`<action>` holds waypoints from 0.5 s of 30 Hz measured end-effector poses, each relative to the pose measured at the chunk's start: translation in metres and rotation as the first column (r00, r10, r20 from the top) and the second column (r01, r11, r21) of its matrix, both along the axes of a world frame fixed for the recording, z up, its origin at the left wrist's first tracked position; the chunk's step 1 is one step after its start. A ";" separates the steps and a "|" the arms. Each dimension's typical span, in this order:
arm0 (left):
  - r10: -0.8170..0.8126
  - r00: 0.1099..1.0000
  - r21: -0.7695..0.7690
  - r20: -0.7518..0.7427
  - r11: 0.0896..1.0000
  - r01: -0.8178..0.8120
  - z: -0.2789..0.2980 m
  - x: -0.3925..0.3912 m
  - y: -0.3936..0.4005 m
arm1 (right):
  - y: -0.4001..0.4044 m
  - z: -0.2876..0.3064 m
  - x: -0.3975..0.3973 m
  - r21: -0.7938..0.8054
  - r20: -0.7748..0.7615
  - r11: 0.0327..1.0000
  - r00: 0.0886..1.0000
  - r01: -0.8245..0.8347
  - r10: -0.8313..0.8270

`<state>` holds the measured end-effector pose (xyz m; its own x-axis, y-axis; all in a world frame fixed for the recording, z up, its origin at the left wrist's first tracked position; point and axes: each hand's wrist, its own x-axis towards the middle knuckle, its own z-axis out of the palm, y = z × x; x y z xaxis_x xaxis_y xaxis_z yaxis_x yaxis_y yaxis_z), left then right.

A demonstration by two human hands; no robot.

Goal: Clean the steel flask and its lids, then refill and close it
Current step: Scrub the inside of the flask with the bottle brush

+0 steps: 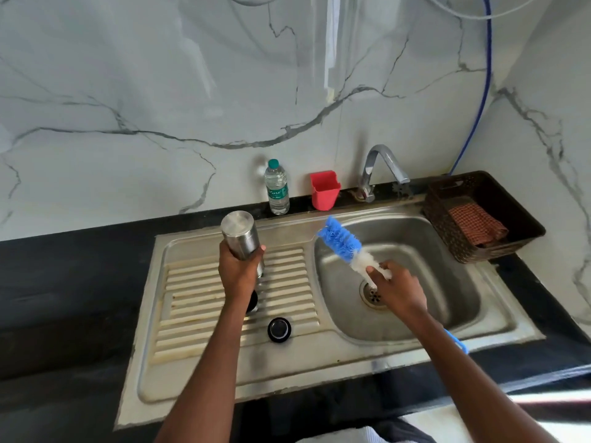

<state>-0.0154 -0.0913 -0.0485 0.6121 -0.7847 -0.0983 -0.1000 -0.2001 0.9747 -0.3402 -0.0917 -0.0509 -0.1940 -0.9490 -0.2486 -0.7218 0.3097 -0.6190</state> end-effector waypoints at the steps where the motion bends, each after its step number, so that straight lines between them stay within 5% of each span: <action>1: 0.021 0.999 -0.014 0.026 1.000 -0.020 -0.001 0.001 -0.003 | 0.002 -0.002 -0.007 -0.006 -0.003 1.000 1.000 -0.001 0.001; 4: 0.075 0.997 -0.125 -0.036 0.989 -0.079 0.010 -0.005 -0.011 | 0.005 -0.009 -0.028 -0.051 0.023 0.999 1.000 -0.006 0.007; 6: 0.089 0.970 -0.228 -0.226 0.963 -0.141 0.025 -0.013 -0.022 | 0.004 -0.013 -0.041 -0.080 0.069 0.997 0.997 -0.021 0.027; 11: 0.143 0.671 -0.127 -0.728 0.933 -0.336 0.054 -0.034 -0.056 | -0.012 -0.011 -0.060 -0.148 0.121 0.984 0.986 -0.099 0.118; 15: 0.135 0.564 -0.092 -0.815 0.930 -0.356 0.060 -0.056 -0.070 | -0.019 -0.008 -0.069 -0.152 0.123 0.975 0.975 -0.164 0.183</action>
